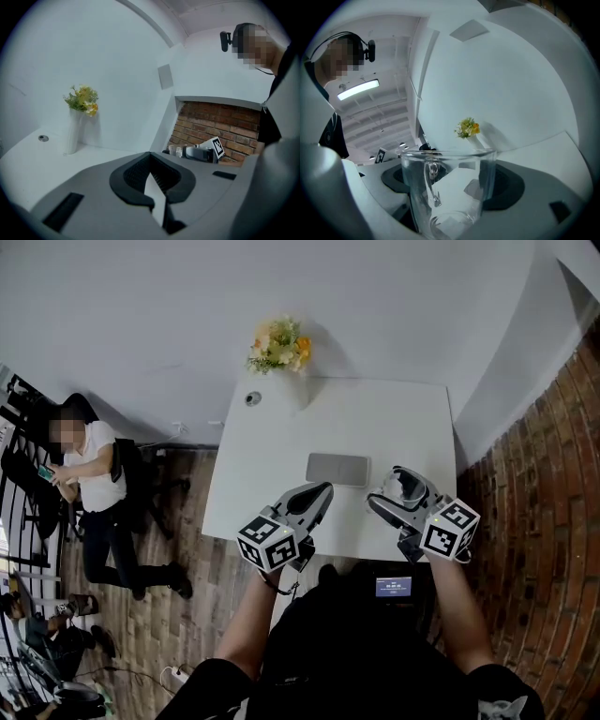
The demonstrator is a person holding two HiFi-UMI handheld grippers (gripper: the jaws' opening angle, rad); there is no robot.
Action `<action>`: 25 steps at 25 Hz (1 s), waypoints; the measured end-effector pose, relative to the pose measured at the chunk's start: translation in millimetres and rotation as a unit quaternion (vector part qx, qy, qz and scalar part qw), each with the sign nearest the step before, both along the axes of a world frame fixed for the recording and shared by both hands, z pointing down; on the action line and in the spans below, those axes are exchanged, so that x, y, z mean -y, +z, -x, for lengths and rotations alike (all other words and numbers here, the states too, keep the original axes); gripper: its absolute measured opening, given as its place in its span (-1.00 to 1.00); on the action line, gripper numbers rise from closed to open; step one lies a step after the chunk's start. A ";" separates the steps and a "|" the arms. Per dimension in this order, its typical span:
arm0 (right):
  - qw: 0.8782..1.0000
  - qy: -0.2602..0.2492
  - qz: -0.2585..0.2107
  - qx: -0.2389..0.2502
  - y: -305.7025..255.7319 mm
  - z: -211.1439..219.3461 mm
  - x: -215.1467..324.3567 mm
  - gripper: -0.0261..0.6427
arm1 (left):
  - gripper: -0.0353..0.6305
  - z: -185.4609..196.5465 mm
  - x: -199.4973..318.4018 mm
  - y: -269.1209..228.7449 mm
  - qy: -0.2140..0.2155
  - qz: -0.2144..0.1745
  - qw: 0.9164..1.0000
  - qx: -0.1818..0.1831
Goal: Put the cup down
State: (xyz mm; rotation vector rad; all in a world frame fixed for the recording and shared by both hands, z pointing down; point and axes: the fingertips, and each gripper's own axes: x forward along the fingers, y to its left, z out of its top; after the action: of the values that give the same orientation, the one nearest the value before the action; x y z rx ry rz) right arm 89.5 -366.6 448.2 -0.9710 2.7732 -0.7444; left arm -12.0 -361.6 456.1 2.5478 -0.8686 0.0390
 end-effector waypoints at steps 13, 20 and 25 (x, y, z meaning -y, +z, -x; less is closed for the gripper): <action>1.000 0.026 0.004 -0.010 -5.2 12.5 6.2 0.36 | -0.87 6.6 8.8 5.8 0.025 0.016 0.999 -0.026; 0.999 0.030 0.010 -0.010 -0.7 15.6 7.3 0.36 | -0.69 10.3 12.7 11.0 0.031 0.028 0.999 -0.028; 0.999 0.028 0.014 -0.016 3.2 14.3 9.4 0.36 | -0.63 9.5 11.6 13.9 0.034 0.035 0.999 -0.020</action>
State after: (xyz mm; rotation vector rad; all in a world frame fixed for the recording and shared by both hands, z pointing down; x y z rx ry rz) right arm 75.2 -376.0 451.4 -1.0715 2.7575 -0.7680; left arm -21.5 -373.2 470.0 2.5033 -0.7532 0.0388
